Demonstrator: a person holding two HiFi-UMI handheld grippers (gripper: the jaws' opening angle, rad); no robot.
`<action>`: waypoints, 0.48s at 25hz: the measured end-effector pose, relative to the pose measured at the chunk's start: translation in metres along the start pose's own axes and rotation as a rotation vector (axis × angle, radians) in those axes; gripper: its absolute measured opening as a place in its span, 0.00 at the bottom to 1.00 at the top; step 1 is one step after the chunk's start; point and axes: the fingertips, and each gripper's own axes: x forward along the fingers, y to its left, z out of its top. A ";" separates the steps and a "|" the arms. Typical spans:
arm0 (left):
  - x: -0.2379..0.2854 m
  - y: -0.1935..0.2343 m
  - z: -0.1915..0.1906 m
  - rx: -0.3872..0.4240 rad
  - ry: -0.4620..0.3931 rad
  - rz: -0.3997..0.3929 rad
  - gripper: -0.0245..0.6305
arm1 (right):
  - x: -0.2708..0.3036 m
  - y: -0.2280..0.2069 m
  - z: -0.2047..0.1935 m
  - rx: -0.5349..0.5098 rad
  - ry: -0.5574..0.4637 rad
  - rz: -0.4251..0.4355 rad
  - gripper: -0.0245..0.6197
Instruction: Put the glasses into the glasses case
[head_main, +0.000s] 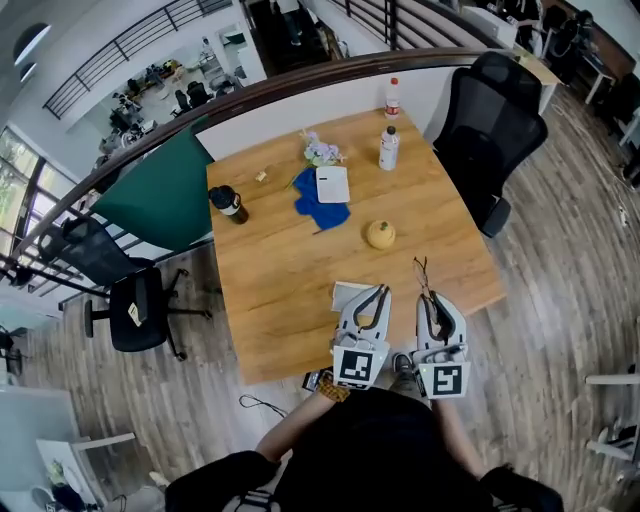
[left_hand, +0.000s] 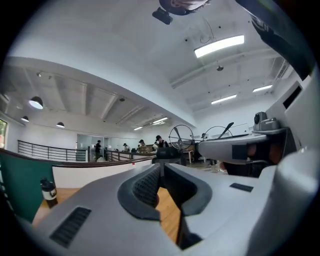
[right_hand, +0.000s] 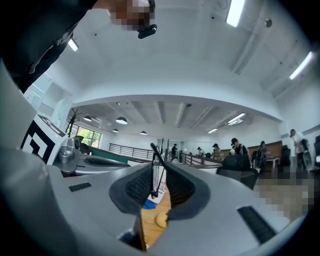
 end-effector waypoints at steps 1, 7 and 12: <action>0.002 0.003 -0.002 0.004 0.009 0.037 0.10 | 0.008 -0.002 0.003 0.002 -0.018 0.032 0.15; 0.009 0.003 -0.005 0.015 0.062 0.206 0.10 | 0.031 -0.017 0.015 -0.006 -0.073 0.207 0.15; 0.005 -0.013 -0.002 0.015 0.075 0.306 0.10 | 0.028 -0.033 0.003 0.015 -0.051 0.294 0.14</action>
